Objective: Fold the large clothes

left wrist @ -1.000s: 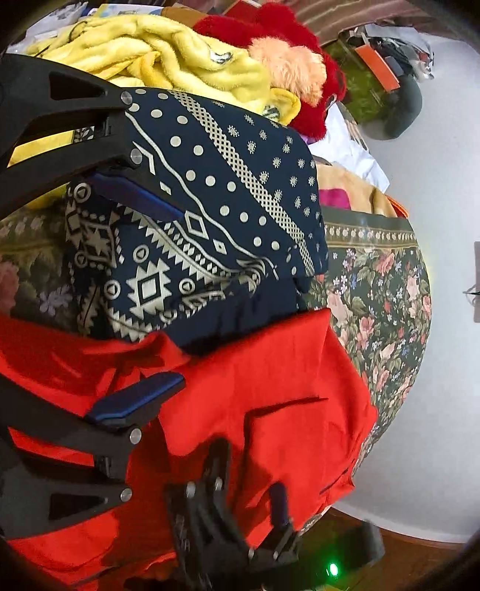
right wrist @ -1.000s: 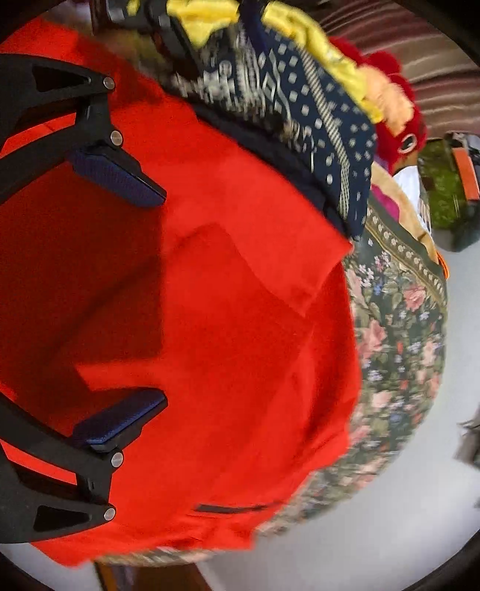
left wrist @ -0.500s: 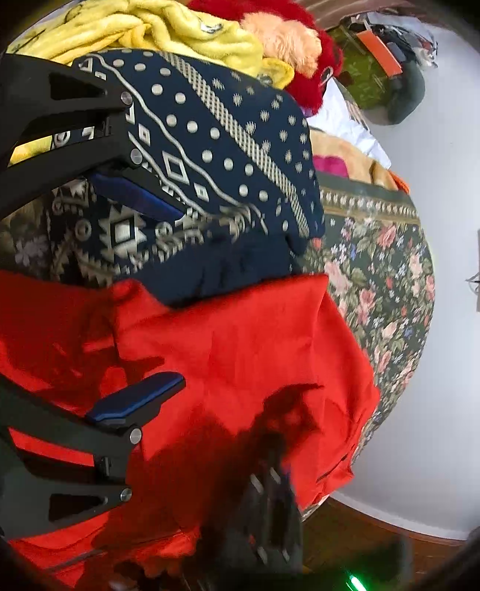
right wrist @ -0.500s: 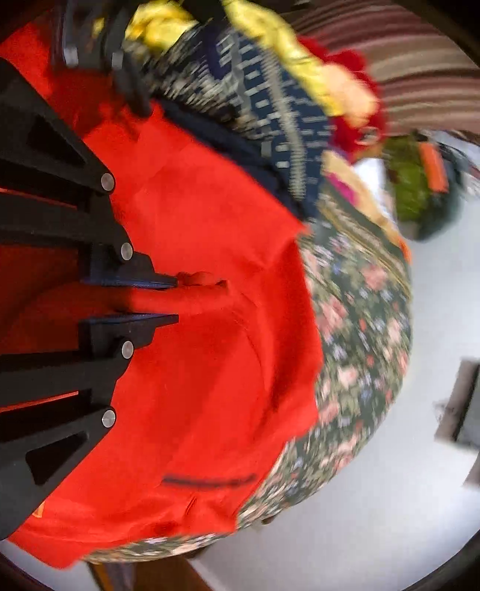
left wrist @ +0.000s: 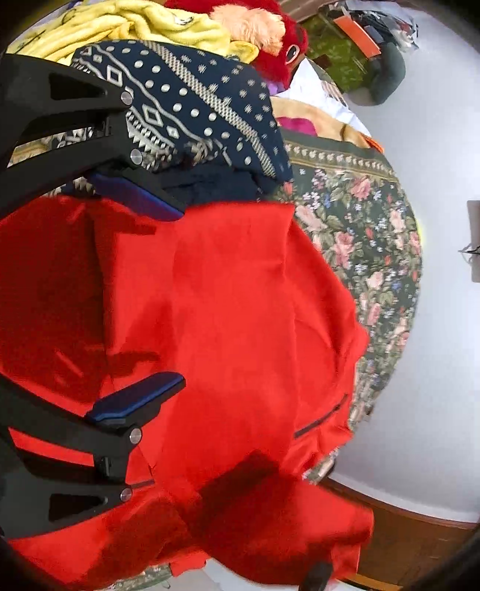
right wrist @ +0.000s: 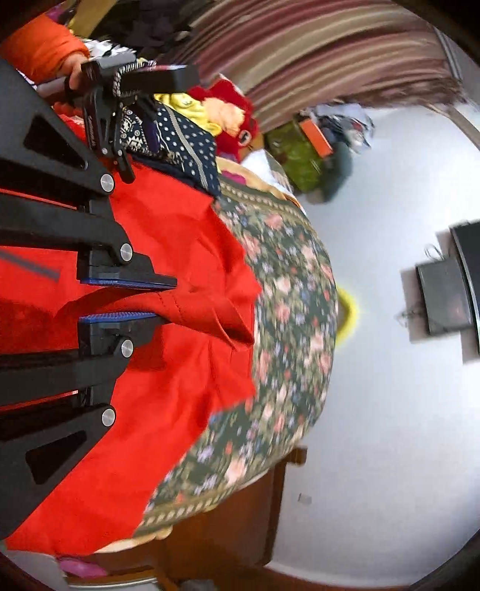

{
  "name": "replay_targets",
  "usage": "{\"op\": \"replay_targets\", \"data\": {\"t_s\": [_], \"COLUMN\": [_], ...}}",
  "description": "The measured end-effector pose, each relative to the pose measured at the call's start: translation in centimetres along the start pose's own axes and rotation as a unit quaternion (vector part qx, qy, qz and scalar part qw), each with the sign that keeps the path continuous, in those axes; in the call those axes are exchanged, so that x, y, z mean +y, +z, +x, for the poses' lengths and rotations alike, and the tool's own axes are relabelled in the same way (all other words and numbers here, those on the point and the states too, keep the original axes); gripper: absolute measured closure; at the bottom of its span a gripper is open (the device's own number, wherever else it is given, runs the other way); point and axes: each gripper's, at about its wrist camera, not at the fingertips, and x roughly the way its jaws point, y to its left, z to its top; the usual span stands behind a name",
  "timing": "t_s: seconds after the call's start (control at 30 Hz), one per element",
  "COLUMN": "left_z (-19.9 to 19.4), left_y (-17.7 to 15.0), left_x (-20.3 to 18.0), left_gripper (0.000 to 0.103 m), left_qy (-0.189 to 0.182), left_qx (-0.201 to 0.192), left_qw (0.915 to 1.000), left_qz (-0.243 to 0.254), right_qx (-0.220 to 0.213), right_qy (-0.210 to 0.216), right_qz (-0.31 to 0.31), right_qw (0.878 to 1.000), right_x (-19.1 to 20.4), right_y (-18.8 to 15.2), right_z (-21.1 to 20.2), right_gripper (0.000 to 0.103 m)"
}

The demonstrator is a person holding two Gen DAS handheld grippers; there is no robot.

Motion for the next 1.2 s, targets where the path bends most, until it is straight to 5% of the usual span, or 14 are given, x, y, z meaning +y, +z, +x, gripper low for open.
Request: {"op": "replay_targets", "data": {"t_s": [0.23,0.53,0.9,0.93,1.0,1.03,1.07,1.2], "left_z": [4.9,6.6,7.2,7.3,7.4,7.4,7.4,7.2], "left_y": [-1.5,-2.6,-3.2,-3.2,-3.2,-3.2,-3.2,-3.3], "left_x": [-0.1,1.6,2.3,2.2,2.3,2.3,2.3,2.3], "left_gripper": [0.019,0.019,0.016,0.016,0.015,0.015,0.015,0.015], "left_qy": [0.081,0.137,0.148,0.148,0.148,0.148,0.147,0.148], "left_qx": [0.073,0.090,0.086,0.085,0.085,0.086,0.086,0.081], "left_qw": [0.9941,0.9864,0.9852,0.9852,0.9853,0.9853,0.9853,0.9857], "left_qz": [0.002,0.007,0.000,0.000,-0.002,-0.004,-0.006,-0.004], "right_qx": [0.012,0.062,0.105,0.109,0.104,0.093,0.088,0.106], "right_qy": [-0.040,-0.117,-0.202,-0.220,-0.276,-0.335,-0.348,-0.282], "right_qz": [0.045,0.062,-0.045,-0.063,-0.087,-0.107,-0.112,-0.032], "right_qw": [0.998,0.989,0.973,0.967,0.952,0.931,0.927,0.953], "right_x": [-7.4,-15.3,-16.1,-15.7,-15.2,-15.2,-15.5,-18.6], "right_y": [-2.8,-7.8,-11.3,-11.4,-11.5,-11.6,-11.7,-11.7], "right_z": [-1.4,0.4,3.6,3.8,3.9,4.0,3.9,2.1], "right_gripper": [0.095,0.096,0.093,0.085,0.039,0.006,0.001,0.001]}}
